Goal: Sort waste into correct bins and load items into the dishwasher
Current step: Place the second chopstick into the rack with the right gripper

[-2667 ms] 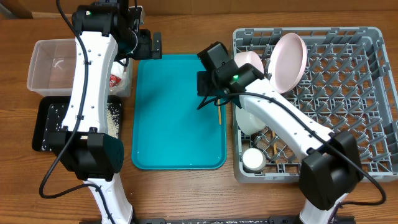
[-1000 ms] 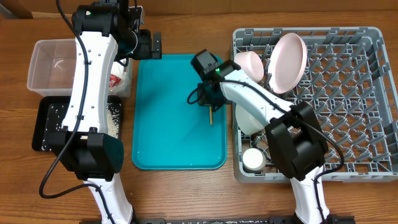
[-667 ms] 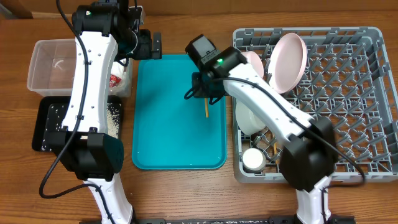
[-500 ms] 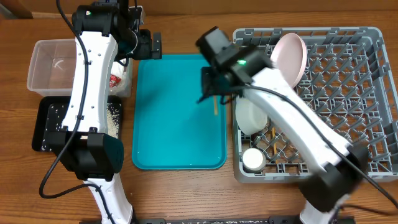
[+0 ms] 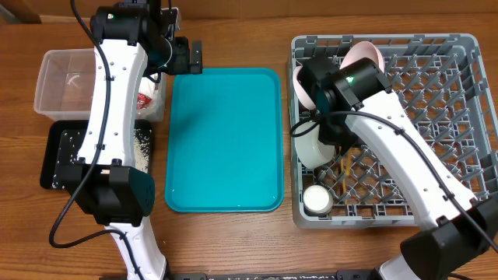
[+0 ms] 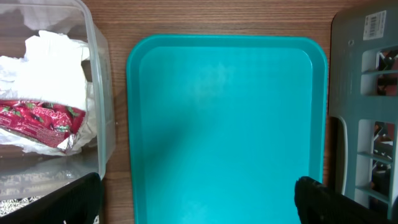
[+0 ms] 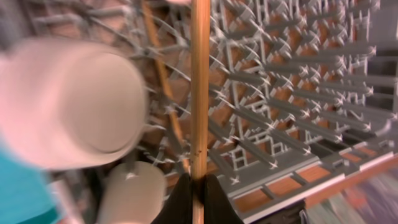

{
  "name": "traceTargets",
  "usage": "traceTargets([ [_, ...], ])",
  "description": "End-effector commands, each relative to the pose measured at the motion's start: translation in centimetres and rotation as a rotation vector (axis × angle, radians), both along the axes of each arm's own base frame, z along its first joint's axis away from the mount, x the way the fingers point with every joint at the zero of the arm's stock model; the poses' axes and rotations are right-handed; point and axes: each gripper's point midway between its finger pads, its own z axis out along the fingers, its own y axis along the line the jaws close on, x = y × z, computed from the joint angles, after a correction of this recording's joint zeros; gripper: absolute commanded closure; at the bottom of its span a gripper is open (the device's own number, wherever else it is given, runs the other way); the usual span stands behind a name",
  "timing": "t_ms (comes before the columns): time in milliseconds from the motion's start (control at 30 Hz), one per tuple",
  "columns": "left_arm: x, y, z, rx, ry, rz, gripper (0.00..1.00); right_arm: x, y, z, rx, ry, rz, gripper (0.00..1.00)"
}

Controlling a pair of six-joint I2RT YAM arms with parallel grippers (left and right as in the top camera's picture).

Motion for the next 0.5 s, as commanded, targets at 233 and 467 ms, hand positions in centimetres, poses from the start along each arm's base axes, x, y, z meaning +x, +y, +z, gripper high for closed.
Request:
traceTargets([
  [233, 0.2, -0.2, 0.9, -0.012, -0.025, 0.001, 0.00, -1.4, -1.5, -3.4, -0.038, 0.080, -0.034, 0.51],
  [467, 0.2, -0.2, 0.9, -0.012, -0.025, 0.001, 0.00, -0.4, -0.6, -1.7, 0.023, -0.011, -0.042, 0.52],
])
